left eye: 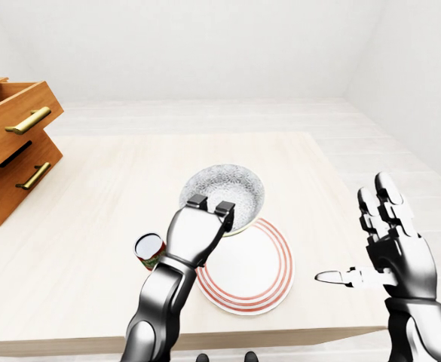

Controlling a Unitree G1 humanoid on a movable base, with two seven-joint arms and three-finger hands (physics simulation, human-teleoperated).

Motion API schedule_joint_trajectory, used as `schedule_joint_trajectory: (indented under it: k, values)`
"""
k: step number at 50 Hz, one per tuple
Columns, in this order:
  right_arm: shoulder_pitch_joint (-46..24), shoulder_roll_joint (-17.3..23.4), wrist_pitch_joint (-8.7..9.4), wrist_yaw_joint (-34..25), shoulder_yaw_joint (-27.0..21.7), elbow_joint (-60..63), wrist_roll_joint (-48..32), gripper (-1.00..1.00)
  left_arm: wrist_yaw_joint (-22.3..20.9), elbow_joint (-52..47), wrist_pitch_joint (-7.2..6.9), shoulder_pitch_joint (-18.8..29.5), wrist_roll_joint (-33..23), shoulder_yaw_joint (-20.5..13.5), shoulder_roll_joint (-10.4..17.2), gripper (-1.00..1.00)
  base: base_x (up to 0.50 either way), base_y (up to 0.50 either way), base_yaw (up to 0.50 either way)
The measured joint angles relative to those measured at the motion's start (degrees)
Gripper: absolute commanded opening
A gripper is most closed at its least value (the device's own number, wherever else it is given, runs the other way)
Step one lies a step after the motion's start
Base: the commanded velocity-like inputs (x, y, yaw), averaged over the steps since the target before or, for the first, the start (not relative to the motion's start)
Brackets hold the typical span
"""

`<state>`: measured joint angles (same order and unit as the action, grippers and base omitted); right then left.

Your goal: Put the bowl on the plate.

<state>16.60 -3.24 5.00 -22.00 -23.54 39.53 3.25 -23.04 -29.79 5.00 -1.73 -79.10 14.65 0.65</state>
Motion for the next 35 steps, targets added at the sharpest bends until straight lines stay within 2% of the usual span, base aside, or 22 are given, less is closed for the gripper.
schedule_joint_trajectory:
  k: [35]
  values:
    - [0.93,-0.98,0.0,-2.25,-1.8,-0.29,0.94,1.0,10.26,8.71,0.0,-3.81,-4.07,7.86,-0.05,-1.0,0.0,0.0,0.0]
